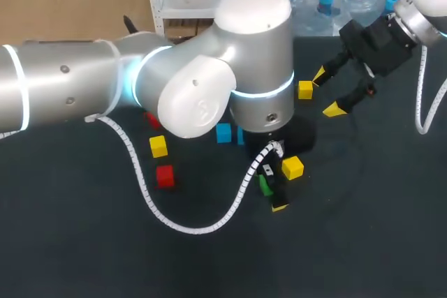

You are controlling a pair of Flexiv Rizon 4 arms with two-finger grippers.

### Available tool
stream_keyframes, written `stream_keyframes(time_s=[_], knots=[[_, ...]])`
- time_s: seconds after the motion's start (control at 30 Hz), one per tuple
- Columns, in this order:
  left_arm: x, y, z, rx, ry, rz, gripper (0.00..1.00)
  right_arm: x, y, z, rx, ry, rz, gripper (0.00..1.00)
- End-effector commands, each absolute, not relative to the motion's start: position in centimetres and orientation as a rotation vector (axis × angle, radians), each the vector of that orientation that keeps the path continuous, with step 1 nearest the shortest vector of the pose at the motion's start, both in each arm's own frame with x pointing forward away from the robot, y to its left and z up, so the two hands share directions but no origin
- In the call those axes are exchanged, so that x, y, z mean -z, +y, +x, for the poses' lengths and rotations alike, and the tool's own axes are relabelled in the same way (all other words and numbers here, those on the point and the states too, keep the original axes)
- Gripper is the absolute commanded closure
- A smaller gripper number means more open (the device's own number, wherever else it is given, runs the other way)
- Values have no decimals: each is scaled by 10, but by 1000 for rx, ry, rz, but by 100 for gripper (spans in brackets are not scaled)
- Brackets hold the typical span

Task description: Place the blue cubes, place green cubes on the blue cubes, place the yellow cubes on the green cubes, then place the red cubes on the yellow cubes, and place purple cube on the red cubes.

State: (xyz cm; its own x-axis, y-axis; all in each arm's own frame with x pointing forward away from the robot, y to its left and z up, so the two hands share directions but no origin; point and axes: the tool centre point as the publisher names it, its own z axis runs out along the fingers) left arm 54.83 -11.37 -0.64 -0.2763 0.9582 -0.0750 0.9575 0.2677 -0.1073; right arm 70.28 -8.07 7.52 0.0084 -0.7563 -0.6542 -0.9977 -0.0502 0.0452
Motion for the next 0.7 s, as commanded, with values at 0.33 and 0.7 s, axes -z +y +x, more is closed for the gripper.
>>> stream_keyframes(time_s=[0.33, 0.7], knots=[[6, -118, 553, -152, -2468, -1882, 0, -75, -81, 703, -739, 1795, -1857, 0], [10, -118, 554, -153, -2452, -1884, 20, -75, -81, 703, -739, 1795, -1857, 0]])
